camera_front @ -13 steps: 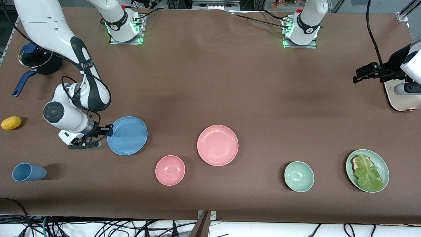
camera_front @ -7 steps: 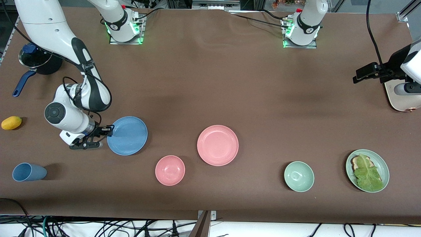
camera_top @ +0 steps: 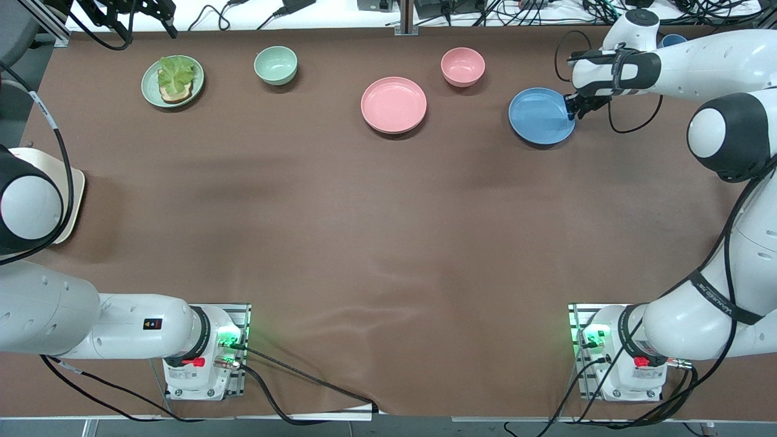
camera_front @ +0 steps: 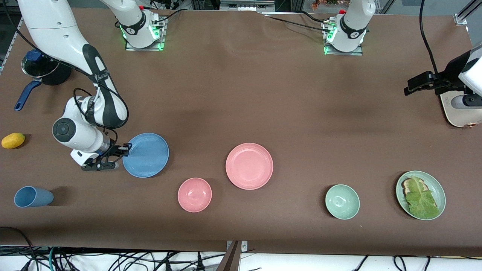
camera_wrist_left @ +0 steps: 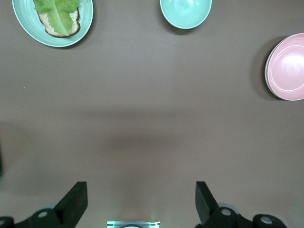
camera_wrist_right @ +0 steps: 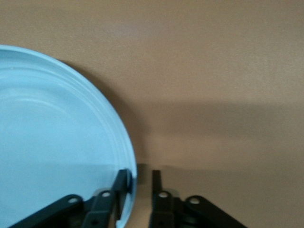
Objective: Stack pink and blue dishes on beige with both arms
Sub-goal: 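Close the right gripper on the blue plate's rim, then carry the blue plate onto the pink plate and open the right gripper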
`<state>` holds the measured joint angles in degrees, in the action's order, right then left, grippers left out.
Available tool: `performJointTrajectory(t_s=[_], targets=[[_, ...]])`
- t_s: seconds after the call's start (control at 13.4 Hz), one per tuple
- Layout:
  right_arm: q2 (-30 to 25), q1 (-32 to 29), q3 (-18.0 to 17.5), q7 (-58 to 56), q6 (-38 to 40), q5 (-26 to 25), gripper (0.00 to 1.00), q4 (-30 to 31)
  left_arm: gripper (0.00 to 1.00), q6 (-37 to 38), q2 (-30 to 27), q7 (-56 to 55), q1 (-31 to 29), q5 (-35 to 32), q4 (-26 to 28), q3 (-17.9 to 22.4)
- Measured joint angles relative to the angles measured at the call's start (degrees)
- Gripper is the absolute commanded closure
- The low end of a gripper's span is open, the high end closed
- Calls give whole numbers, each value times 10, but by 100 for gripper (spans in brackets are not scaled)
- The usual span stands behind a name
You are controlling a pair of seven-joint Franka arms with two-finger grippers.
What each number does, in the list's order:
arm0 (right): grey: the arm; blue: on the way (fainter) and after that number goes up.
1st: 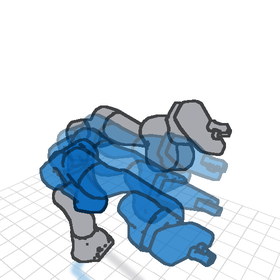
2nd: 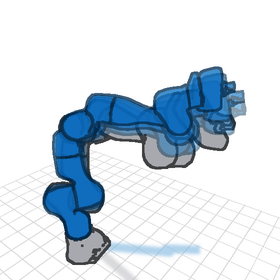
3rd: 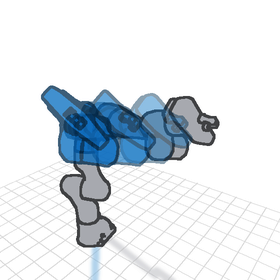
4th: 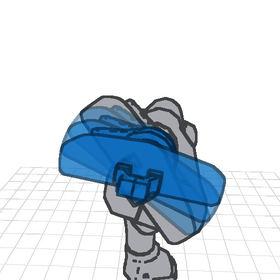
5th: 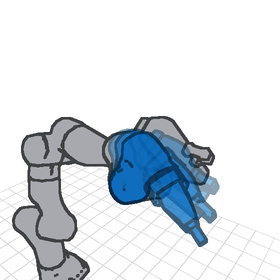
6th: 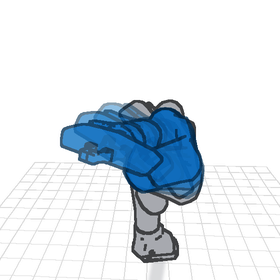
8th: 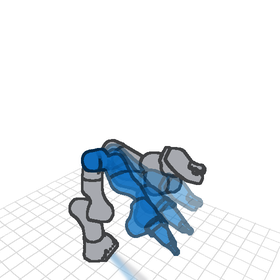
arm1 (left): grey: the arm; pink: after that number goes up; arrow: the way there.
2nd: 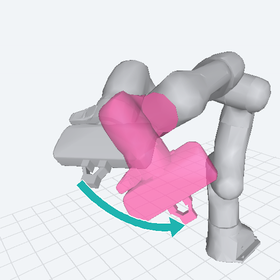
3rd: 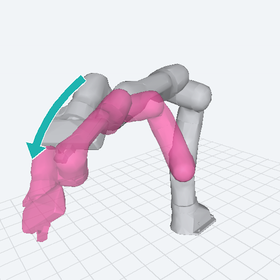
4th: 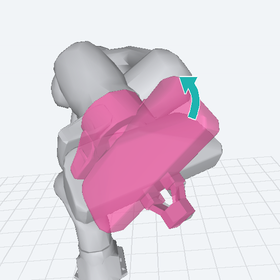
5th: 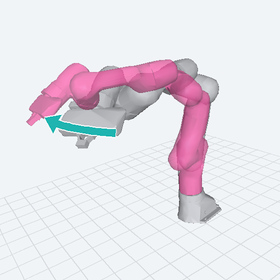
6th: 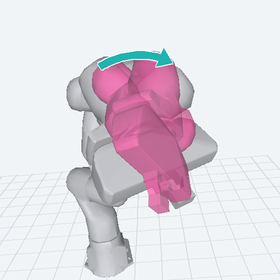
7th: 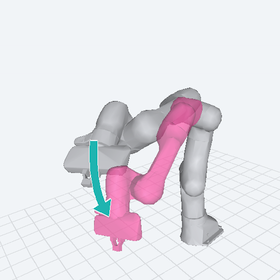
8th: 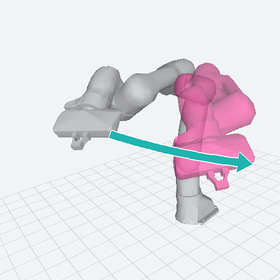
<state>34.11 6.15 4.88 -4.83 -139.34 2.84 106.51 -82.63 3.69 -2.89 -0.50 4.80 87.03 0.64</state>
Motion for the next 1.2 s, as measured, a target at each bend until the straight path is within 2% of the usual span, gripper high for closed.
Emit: performJointTrajectory(t_s=[0.22, 0.45, 0.82, 0.97, 1.2], targets=[[-1, 0, -2, 0, 10, 3, 100, -11, 0, 0, 0, 0, 0, 0, 0, 0], [-9, 0, -6, -1, 72, 4, 100, -49, 0, 0, 0, 0, 0, 0, 0, 0], [-55, 8, -48, 0, 168, 4, 100, -108, 0, 0, 0, 0, 0, 0, -1, 0], [-72, 28, -58, 12, 187, 4, 100, -119, 0, 0, 0, 0, 0, 0, -1, 0], [-75, 92, -61, 108, 189, 5, 100, -125, 0, 0, 0, 0, 0, 0, -1, 0]])
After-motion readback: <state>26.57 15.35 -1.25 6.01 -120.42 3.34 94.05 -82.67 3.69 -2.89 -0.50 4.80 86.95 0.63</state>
